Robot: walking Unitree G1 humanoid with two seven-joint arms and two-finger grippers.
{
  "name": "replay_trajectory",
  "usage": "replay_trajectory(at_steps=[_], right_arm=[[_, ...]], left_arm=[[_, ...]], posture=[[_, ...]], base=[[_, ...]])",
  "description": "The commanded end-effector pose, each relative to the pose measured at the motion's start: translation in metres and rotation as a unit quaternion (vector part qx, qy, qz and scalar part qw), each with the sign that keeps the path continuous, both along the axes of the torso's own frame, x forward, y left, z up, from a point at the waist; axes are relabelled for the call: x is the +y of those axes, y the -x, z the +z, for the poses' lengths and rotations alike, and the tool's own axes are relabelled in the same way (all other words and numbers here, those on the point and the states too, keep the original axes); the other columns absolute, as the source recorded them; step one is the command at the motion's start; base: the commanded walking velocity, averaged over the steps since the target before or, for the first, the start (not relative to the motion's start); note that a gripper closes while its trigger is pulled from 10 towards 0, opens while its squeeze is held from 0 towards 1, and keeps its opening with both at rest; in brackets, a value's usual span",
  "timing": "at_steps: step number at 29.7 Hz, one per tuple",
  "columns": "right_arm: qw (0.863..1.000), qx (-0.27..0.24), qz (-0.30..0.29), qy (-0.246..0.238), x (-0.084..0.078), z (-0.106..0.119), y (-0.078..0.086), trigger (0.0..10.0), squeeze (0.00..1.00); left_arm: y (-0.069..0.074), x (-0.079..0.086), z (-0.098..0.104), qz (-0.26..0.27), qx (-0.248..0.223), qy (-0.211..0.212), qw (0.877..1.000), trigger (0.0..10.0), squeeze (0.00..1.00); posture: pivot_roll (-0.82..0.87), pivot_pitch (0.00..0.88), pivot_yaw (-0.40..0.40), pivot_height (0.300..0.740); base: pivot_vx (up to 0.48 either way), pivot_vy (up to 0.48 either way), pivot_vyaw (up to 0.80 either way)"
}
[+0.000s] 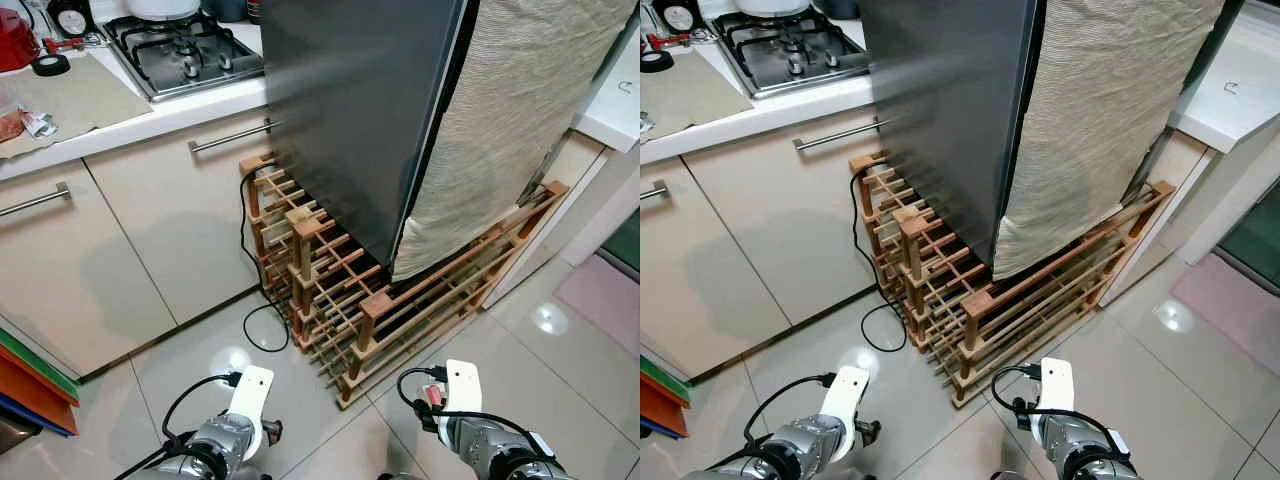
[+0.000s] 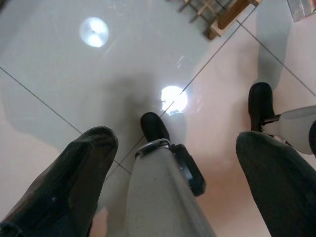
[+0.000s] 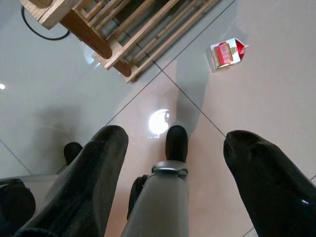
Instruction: Restocking fridge
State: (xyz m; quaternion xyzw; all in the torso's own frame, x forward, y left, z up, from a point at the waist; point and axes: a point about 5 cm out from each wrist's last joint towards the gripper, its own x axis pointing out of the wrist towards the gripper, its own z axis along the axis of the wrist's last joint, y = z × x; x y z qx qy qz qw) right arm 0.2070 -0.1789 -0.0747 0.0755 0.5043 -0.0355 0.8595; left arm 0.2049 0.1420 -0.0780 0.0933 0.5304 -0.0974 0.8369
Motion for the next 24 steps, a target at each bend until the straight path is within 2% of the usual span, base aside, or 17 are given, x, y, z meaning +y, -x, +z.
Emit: replay_trajectory(at_steps=[1,12,14,17,23,24], right_arm=[[1.0,0.003,-0.001,0.002,-0.0021,0.0003,-0.0001,10.0,0.0],[1.0,0.009,0.024,0.008,-0.0042,-0.0001,0.0013,10.0,0.0],[0.999,0.014,0.041,0.006,-0.0022,-0.0017,0.0041,10.0,0.0],[0.999,0.021,0.034,-0.006,-0.0008,-0.0036,0.0076,10.0,0.0],[1.0,0.009,0.022,-0.018,-0.001,0.0005,0.0002,10.0,0.0],[0.999,0.008,0.022,-0.022,-0.0006,0.0008,-0.0004,10.0,0.0]], left_arm=[[0.0004,0.0001,-0.0002,-0.011,-0.001,-0.003,1.0,10.0,0.0],[0.0013,0.0001,-0.0006,-0.016,0.0,0.0,1.0,10.0,0.0],[0.0025,0.0002,-0.0012,-0.021,0.004,0.003,1.0,10.0,0.0],[0.0034,0.0037,-0.0016,-0.045,0.004,-0.01,0.999,10.0,0.0],[0.002,0.0082,-0.0008,-0.037,0.004,-0.016,0.999,10.0,0.0],[0.0029,0.0078,-0.0013,-0.022,0.006,-0.01,1.0,10.0,0.0]], posture=[[0.05,0.021,-0.025,0.74],[0.06,0.019,-0.032,0.74],[0.06,0.018,-0.025,0.74],[0.06,0.014,-0.02,0.74],[0.07,0.01,-0.019,0.74],[0.07,0.011,-0.019,0.74]], base=[[0.0,0.0,0.0],[0.0,0.0,0.0],[0.0,0.0,0.0],[0.0,0.0,0.0],[0.0,0.0,0.0],[0.0,0.0,0.0]])
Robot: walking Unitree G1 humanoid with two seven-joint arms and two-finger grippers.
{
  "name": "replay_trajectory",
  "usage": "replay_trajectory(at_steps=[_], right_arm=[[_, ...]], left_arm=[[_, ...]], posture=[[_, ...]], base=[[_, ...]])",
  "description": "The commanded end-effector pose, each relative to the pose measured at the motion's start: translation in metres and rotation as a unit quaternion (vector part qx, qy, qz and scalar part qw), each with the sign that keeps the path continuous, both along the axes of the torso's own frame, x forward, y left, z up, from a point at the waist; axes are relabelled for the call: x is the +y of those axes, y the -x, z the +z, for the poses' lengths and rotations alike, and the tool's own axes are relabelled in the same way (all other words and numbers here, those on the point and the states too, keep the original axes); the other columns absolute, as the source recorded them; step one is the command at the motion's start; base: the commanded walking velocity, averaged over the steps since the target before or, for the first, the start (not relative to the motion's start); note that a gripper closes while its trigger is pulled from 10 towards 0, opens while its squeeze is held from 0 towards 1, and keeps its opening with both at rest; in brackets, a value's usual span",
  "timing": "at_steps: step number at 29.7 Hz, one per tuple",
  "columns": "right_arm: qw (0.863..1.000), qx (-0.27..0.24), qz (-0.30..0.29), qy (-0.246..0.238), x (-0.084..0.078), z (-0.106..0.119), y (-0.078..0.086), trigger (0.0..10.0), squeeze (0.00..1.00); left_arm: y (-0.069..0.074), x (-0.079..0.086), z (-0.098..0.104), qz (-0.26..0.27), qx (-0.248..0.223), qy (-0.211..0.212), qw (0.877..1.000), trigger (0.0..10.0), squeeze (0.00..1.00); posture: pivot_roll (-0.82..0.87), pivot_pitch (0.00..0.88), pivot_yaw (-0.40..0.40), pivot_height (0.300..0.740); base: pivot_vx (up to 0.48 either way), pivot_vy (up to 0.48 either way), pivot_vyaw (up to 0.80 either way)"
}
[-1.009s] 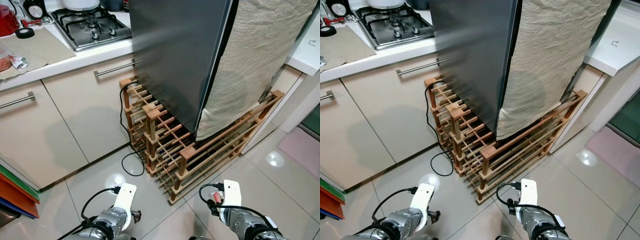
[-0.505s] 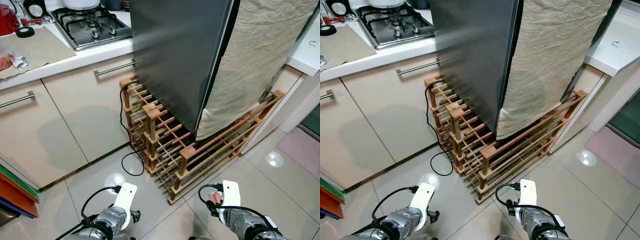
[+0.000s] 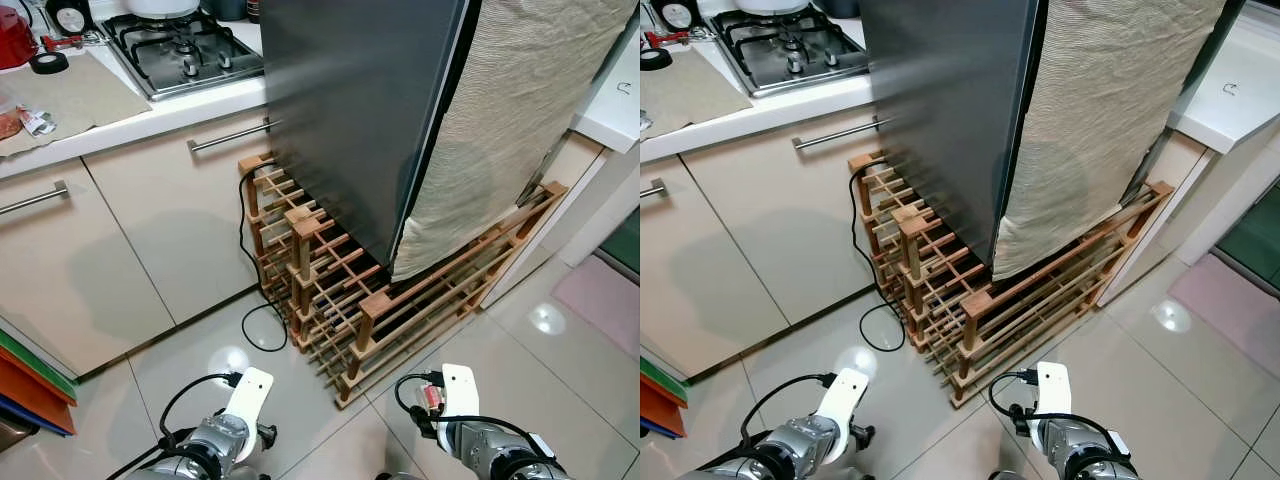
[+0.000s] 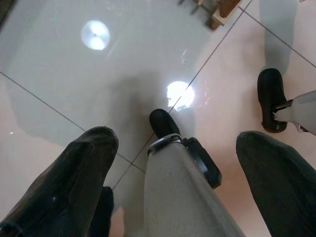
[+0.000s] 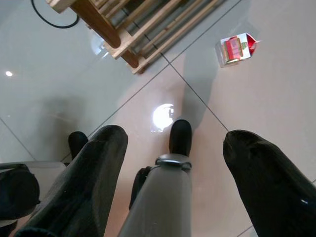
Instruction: Restocking fridge
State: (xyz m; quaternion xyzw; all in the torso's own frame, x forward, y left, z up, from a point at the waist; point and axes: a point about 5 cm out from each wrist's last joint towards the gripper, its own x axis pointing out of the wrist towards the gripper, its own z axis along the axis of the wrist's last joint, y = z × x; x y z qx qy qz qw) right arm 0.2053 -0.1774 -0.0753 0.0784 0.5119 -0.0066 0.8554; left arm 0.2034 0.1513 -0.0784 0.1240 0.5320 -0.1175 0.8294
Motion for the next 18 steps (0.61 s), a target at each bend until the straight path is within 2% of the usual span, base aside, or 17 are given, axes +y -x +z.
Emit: replay_trajectory(at_steps=[1,2,3,8,12,18], right_arm=[[1.0,0.002,-0.002,-0.004,-0.002,0.001,-0.002,10.0,0.0],[1.0,0.001,-0.003,-0.013,-0.002,0.002,-0.003,10.0,0.0],[1.0,0.002,0.004,-0.013,-0.003,0.003,-0.004,10.0,0.0],[1.0,-0.004,0.004,0.006,-0.012,0.007,-0.01,10.0,0.0],[0.999,0.003,0.039,0.036,-0.017,0.005,-0.005,10.0,0.0],[0.999,0.012,0.039,0.018,-0.012,0.001,0.001,10.0,0.0]], left_arm=[[0.001,-0.001,-0.001,0.012,0.002,0.006,1.0,10.0,0.0],[0.003,-0.003,-0.002,0.045,0.005,0.024,0.999,10.0,0.0],[0.003,-0.003,-0.002,0.051,0.004,0.031,0.998,10.0,0.0],[0.002,-0.005,-0.001,0.05,0.006,0.048,0.998,10.0,0.0],[0.0,-0.003,0.0,0.049,-0.008,0.031,0.998,10.0,0.0],[0.0,-0.004,0.0,0.027,0.001,0.034,0.999,10.0,0.0]], posture=[[0.07,0.011,-0.019,0.74],[0.07,0.016,-0.02,0.74],[0.08,0.021,-0.018,0.74],[0.08,0.023,-0.013,0.74],[0.08,0.024,-0.018,0.74],[0.07,0.024,-0.014,0.74]], base=[[0.0,0.0,0.0],[0.0,0.0,0.0],[0.0,0.0,0.0],[0.0,0.0,0.0],[0.0,0.0,0.0],[0.0,0.0,0.0]])
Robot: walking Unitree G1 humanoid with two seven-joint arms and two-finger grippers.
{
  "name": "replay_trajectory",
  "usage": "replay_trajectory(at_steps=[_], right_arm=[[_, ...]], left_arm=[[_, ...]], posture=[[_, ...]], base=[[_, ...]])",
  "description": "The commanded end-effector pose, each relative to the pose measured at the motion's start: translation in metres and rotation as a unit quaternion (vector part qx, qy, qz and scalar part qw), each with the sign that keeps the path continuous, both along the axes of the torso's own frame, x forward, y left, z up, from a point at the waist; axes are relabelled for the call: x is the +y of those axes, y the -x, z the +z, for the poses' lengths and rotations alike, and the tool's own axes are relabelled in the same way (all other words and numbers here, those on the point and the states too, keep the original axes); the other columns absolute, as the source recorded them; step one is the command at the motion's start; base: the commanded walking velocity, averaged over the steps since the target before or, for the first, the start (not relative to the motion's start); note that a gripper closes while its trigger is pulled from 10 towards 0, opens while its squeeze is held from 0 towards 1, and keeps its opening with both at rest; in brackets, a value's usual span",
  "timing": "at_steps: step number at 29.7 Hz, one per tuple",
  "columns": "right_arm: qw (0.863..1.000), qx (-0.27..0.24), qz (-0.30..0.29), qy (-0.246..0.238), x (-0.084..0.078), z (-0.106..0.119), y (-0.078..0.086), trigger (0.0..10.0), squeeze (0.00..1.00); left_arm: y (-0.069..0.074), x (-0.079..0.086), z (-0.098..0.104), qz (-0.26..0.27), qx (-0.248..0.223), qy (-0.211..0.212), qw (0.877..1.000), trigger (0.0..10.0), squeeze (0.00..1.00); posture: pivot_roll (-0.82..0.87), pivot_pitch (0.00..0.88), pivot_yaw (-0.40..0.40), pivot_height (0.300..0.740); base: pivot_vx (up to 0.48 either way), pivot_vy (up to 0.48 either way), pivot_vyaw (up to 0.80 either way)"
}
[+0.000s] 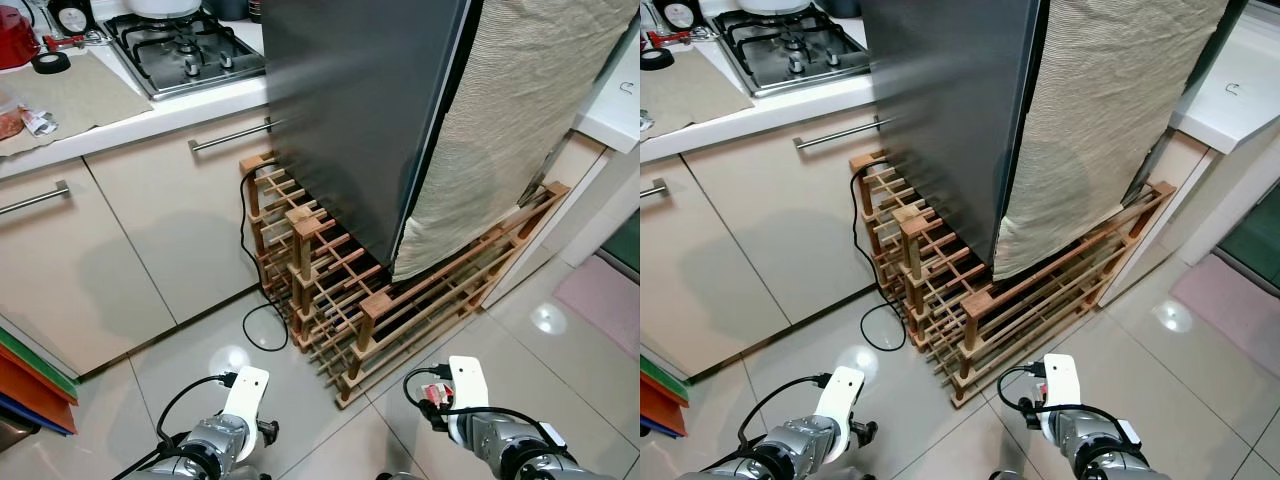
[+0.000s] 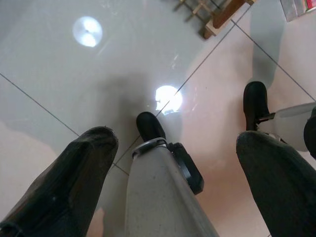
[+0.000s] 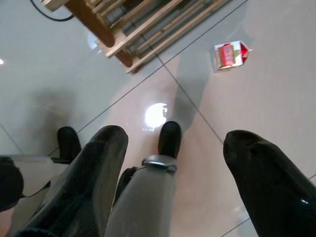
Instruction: Restocking fridge
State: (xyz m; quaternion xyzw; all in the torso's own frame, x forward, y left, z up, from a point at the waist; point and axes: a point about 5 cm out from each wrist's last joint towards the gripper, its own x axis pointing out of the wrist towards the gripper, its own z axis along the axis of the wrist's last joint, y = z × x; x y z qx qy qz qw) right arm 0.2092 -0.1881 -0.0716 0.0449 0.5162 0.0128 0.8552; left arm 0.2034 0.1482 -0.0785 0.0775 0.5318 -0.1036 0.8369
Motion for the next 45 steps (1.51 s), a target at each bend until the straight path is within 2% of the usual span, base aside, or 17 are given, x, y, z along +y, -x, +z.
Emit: replay_trajectory(at_steps=[1,8,14,30,32,45], right_arm=[[1.0,0.01,0.007,-0.001,-0.001,-0.0025,0.0051,10.0,0.0],[1.0,0.006,-0.019,-0.022,-0.0005,-0.0026,0.0052,10.0,0.0],[1.0,0.005,0.014,-0.007,-0.0013,-0.0014,0.0034,10.0,0.0],[0.999,0.01,0.04,0.011,-0.002,-0.0017,0.0042,10.0,0.0],[0.999,0.011,0.036,0.01,-0.0025,-0.0018,0.0043,10.0,0.0],[0.999,0.01,0.032,0.01,-0.0035,-0.0014,0.004,10.0,0.0]], left_arm=[[-0.0004,-0.0012,0.0002,-0.01,-0.002,0.001,1.0,10.0,0.0],[-0.0015,-0.0021,0.0008,-0.023,-0.003,-0.003,1.0,10.0,0.0],[-0.0022,-0.0019,0.0011,-0.016,-0.007,-0.002,1.0,10.0,0.0],[-0.001,-0.0011,0.0006,-0.039,-0.001,-0.012,0.999,10.0,0.0],[-0.0015,-0.0016,0.001,-0.052,-0.001,-0.015,0.999,10.0,0.0],[-0.0022,-0.0028,0.0012,-0.048,-0.004,-0.014,0.999,10.0,0.0]], posture=[[0.06,0.023,-0.013,0.74],[0.06,0.019,-0.018,0.74],[0.07,0.022,-0.021,0.74],[0.06,0.0,-0.013,0.74],[0.07,0.0,-0.014,0.74],[0.07,0.0,-0.022,0.74]], base=[[0.0,0.0,0.0],[0.0,0.0,0.0],[0.0,0.0,0.0],[0.0,0.0,0.0],[0.0,0.0,0.0],[0.0,0.0,0.0]])
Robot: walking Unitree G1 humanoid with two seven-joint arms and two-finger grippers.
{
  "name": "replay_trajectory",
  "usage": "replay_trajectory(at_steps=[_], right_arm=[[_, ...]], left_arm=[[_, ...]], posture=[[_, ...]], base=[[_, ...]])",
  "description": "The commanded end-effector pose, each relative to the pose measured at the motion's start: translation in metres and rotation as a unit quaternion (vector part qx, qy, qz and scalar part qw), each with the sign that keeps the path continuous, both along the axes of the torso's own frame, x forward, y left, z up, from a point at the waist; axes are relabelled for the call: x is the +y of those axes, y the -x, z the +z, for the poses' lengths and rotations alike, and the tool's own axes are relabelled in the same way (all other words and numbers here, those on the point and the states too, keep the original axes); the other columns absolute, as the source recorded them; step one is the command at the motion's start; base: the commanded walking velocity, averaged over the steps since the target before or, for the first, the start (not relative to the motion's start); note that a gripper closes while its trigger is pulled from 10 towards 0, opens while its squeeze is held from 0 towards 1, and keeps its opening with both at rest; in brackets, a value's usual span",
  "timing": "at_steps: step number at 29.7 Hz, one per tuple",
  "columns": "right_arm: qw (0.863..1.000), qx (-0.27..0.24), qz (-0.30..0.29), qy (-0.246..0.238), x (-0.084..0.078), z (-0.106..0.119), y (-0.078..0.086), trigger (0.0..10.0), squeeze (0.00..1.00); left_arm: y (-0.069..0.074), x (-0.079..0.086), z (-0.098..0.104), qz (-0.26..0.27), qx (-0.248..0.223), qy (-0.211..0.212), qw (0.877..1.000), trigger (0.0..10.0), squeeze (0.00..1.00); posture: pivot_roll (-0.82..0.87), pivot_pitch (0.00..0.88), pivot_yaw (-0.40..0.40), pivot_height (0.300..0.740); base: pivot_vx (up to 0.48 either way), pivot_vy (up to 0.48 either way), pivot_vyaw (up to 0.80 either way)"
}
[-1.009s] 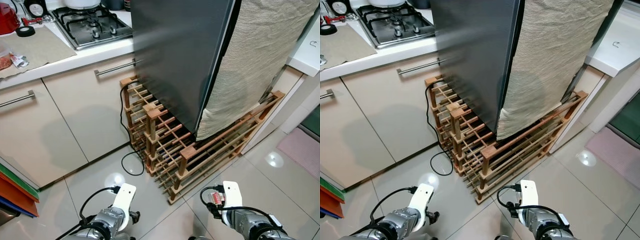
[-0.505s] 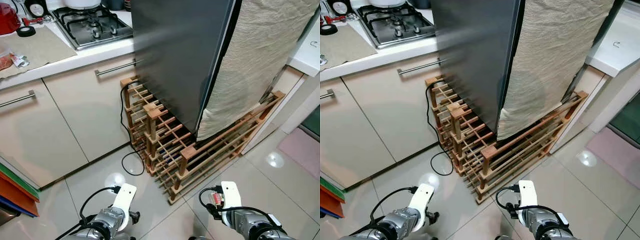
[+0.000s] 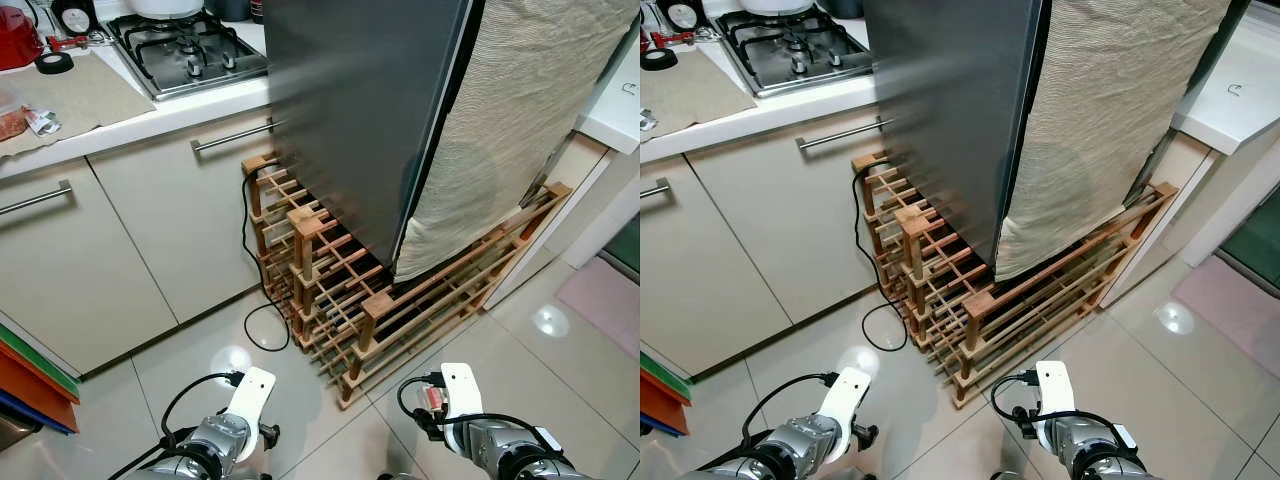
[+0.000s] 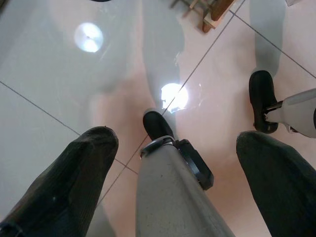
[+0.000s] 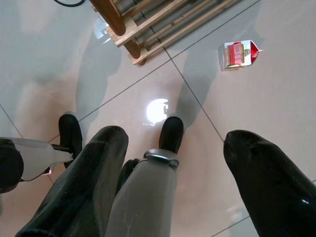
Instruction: Restocking fridge
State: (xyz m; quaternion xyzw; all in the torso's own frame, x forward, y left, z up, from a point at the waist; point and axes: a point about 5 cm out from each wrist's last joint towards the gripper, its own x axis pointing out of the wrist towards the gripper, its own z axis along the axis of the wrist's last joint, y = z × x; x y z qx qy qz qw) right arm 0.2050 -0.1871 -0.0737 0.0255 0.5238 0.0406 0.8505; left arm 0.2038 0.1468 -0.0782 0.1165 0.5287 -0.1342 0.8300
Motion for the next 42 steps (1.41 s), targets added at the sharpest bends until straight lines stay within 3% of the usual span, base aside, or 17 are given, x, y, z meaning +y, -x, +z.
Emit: replay_trajectory(at_steps=[1,42], right_arm=[[1.0,0.002,-0.003,0.007,-0.0045,0.0007,-0.0002,10.0,0.0],[1.0,0.006,-0.011,-0.001,-0.0025,-0.0001,0.0007,10.0,0.0]], left_arm=[[-0.0018,-0.0013,0.0009,-0.001,-0.003,0.003,1.0,10.0,0.0],[-0.0023,-0.0008,0.0013,0.0,-0.008,0.012,1.0,10.0,0.0]], posture=[[0.07,0.0,-0.022,0.74],[0.08,0.015,-0.026,0.74]], base=[[0.0,0.0,0.0],[0.0,0.0,0.0]])
